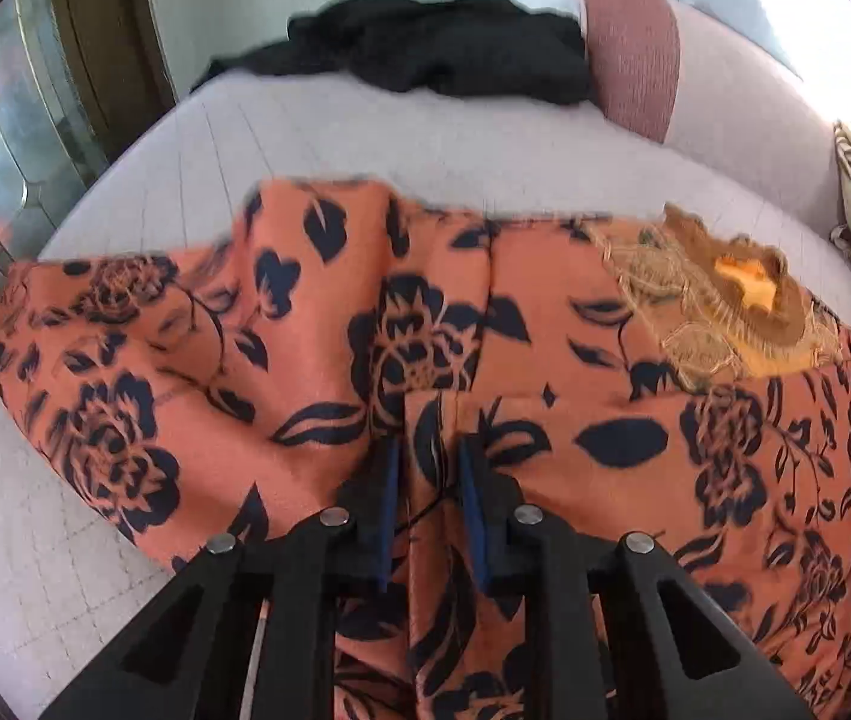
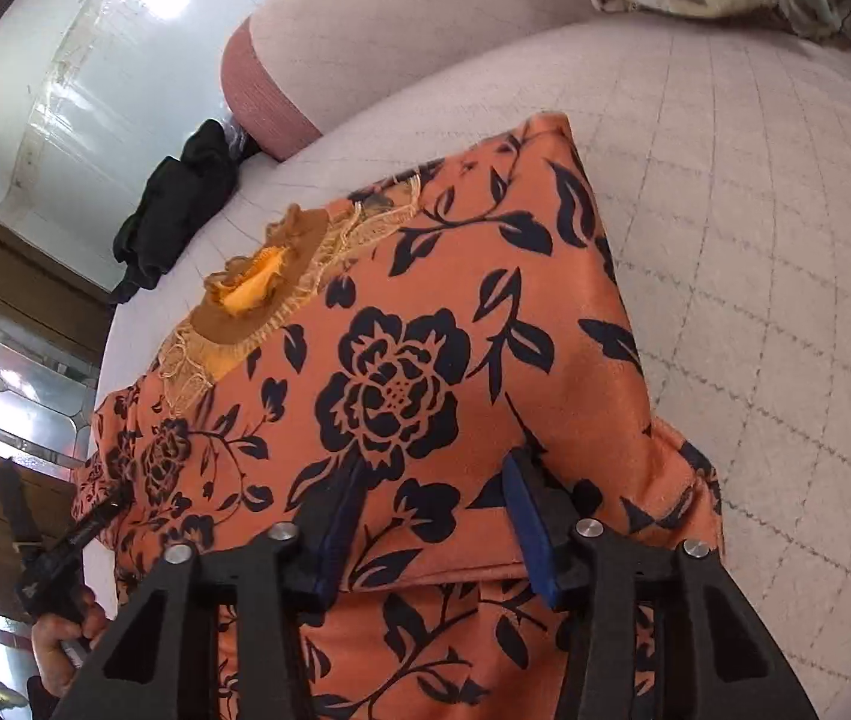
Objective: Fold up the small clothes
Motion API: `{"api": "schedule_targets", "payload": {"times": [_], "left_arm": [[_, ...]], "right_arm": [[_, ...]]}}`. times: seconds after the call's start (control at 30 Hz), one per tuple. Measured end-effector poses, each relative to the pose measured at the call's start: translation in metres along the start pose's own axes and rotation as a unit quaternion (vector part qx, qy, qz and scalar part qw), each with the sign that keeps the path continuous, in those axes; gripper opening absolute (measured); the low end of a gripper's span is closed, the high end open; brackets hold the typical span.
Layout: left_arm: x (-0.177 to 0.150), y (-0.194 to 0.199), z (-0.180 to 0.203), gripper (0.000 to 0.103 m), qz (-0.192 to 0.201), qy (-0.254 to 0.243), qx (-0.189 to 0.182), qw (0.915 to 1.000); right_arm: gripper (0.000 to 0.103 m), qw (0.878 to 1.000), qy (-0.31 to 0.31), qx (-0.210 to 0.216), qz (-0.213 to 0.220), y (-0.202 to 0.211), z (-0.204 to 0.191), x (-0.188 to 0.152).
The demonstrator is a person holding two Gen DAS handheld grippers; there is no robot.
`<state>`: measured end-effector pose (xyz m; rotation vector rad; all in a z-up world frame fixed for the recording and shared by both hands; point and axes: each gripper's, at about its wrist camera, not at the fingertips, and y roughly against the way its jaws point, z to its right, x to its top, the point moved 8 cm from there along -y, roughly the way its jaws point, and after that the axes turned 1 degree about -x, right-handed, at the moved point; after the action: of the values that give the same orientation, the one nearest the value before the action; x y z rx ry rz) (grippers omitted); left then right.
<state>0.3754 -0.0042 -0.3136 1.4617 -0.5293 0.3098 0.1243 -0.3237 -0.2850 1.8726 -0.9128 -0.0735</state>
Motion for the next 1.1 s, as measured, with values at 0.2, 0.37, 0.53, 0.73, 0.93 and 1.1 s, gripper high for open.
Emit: {"api": "schedule_targets", "payload": {"times": [0.2,0.37,0.53,0.73,0.93,1.1], "left_arm": [[0.026,0.078,-0.076,0.082,0.077,0.066,0.057,0.9932],[0.026,0.101,-0.223,0.092,0.069,0.198,0.126,0.9698],[0.009,0.076,-0.312,0.091,0.041,0.341,0.065,0.9367],[0.017,0.023,-0.319,0.050,0.032,0.410,-0.014,0.9116],[0.027,0.003,-0.331,0.048,0.077,0.451,-0.020,0.8891],[0.045,0.010,-0.321,0.009,0.072,0.410,0.018,0.9092]], "right_arm": [[0.052,0.999,0.011,0.037,0.015,0.015,-0.020,0.007],[0.070,0.991,0.055,0.111,0.052,0.032,-0.061,-0.004],[0.070,0.987,0.091,0.113,0.061,0.034,-0.084,-0.013],[0.070,0.989,0.085,0.103,0.062,0.024,-0.085,-0.013],[0.070,0.990,0.075,0.101,0.069,0.018,-0.077,-0.008],[0.069,0.991,0.063,0.090,0.078,0.017,-0.070,-0.003]]}}
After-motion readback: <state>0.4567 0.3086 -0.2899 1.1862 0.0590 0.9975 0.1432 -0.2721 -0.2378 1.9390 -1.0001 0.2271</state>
